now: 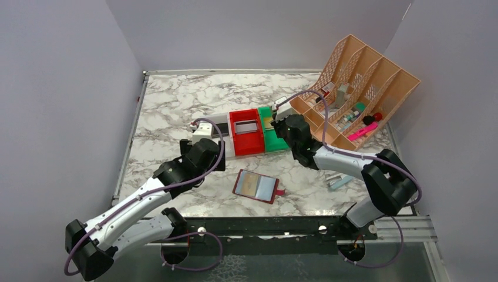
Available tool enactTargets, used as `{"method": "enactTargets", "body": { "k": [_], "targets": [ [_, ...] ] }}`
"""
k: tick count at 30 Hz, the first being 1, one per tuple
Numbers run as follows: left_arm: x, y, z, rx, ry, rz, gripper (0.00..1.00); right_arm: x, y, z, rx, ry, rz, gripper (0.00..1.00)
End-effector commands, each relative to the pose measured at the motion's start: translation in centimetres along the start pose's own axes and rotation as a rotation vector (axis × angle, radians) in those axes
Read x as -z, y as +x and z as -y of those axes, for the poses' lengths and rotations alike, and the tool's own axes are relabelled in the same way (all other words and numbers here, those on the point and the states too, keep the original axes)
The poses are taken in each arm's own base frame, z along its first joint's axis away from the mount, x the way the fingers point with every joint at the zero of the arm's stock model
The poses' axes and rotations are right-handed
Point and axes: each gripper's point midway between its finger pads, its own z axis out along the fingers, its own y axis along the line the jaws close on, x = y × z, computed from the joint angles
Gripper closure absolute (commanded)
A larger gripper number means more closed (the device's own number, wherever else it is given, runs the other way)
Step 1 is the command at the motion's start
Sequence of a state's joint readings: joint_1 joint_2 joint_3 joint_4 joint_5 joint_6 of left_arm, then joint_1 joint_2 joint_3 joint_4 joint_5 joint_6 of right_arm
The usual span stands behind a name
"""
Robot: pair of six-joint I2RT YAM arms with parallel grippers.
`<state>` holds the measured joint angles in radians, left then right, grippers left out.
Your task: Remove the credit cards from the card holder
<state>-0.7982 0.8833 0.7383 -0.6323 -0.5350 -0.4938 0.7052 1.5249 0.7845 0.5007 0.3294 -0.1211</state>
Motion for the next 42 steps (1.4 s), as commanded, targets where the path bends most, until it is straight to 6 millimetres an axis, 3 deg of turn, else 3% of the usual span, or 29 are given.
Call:
{"method": "enactTargets", "body": {
  "k": [1, 5, 12, 19, 30, 34, 42],
  "targets": [
    [1.0, -1.5, -1.3, 0.048, -0.03, 0.074, 0.01, -1.9, -0.9, 1.7, 0.09, 0.039, 0.03, 0.99],
    [1.4, -1.9, -1.8, 0.064, -0.036, 0.101, 0.01, -3.3, 0.0, 2.7, 0.134, 0.071, -0.005, 0.99],
    [1.3, -1.9, -1.8, 0.06, -0.038, 0.099, 0.01, -4.6, 1.2, 2.4, 0.208, 0.037, -0.085, 0.99],
    [0.8, -1.3, -0.7, 0.017, 0.009, 0.052, 0.01, -5.8, 3.6, 3.3, 0.275, 0.09, -0.238, 0.98],
    [0.4, -1.1, -0.5, 0.004, 0.007, 0.031, 0.01, -6.3, 5.0, 3.4, 0.44, 0.055, -0.27, 0.97],
    [0.4, -1.0, -0.6, 0.003, 0.007, 0.029, 0.01, -6.6, 4.8, 3.1, 0.46, 0.031, -0.257, 0.9],
    [0.3, -0.9, -0.4, -0.002, 0.011, 0.021, 0.01, -7.1, 4.6, 2.7, 0.497, -0.002, -0.253, 0.9]
  ]
}}
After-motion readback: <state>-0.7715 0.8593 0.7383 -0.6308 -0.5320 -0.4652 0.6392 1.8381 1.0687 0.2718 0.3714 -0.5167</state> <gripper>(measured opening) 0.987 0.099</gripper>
